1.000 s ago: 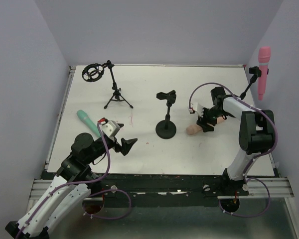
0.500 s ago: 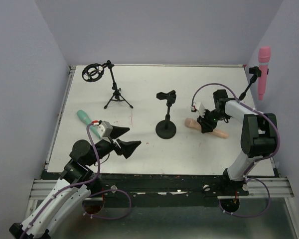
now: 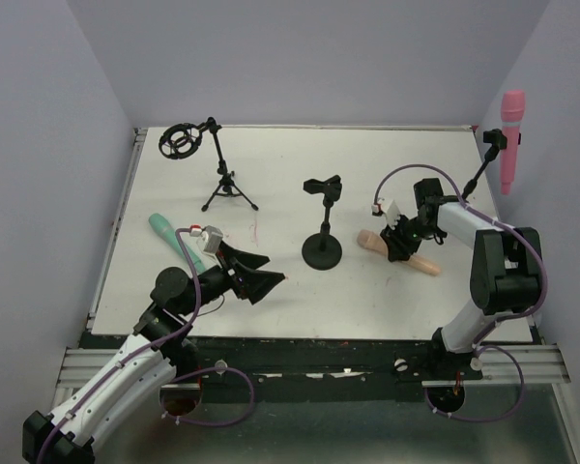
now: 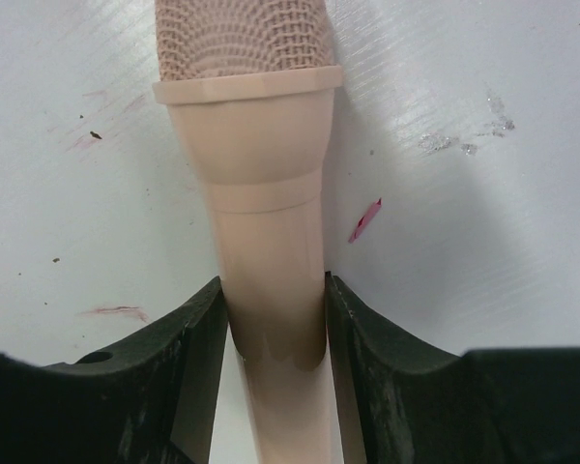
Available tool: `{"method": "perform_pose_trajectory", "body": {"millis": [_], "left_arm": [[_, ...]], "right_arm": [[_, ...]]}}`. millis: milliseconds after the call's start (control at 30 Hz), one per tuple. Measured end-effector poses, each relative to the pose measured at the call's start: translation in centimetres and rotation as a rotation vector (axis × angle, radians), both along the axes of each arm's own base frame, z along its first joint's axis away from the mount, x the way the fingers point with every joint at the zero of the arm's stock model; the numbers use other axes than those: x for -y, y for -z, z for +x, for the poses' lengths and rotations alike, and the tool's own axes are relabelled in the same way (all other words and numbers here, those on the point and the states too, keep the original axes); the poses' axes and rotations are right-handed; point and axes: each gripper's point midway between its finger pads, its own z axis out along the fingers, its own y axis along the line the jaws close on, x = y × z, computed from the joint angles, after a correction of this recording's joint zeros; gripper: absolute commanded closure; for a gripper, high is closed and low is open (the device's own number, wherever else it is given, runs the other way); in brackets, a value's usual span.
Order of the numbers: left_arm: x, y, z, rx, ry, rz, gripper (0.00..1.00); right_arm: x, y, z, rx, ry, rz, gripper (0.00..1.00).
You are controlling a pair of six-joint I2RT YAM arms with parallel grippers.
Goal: Attach the microphones to the stand
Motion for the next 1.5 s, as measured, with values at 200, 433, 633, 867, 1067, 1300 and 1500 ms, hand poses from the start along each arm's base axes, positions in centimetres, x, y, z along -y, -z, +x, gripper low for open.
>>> {"method": "perform_pose_trajectory", "body": {"millis": [200, 433, 633, 867, 1067, 1300, 1500], "left_arm": [[0.3, -0.7, -0.2, -0.018, 0.013, -0.039, 0.01], [0.4, -0.5, -0.3, -0.033, 0.020, -0.050, 0.01], [0.6, -0.4, -0.6, -0.049, 0.031, -0.069, 0.01], [1.6, -0.3, -1.1, -0.079, 0.072, -0.087, 0.01], [2.7, -1.0, -1.7, -0.083, 0.115, -0.080, 0.01], [2.9, -5.6, -1.5, 0.017, 0.115, -0.113, 0.01], [3.3, -10.3, -0.9, 0.107, 0.112, -0.140, 0.01]], "right_arm": [[0.3, 0.0, -0.1, 0.023, 0.013, -0.018, 0.41], [1.8, 0.2, -0.4, 0.062, 0.019, -0.098, 0.46], [2.1, 0.2, -0.9, 0.077, 0.009, -0.114, 0.65], [1.6, -0.1, -1.7, 0.060, 0.008, -0.085, 0.82], [-0.1, -4.3, -1.2, 0.077, 0.041, 0.020, 0.86], [-2.7, -14.2, 1.2, 0.246, 0.100, 0.196, 0.89], [-4.1, -21.8, 2.2, 0.352, 0.148, 0.318, 0.89]]}}
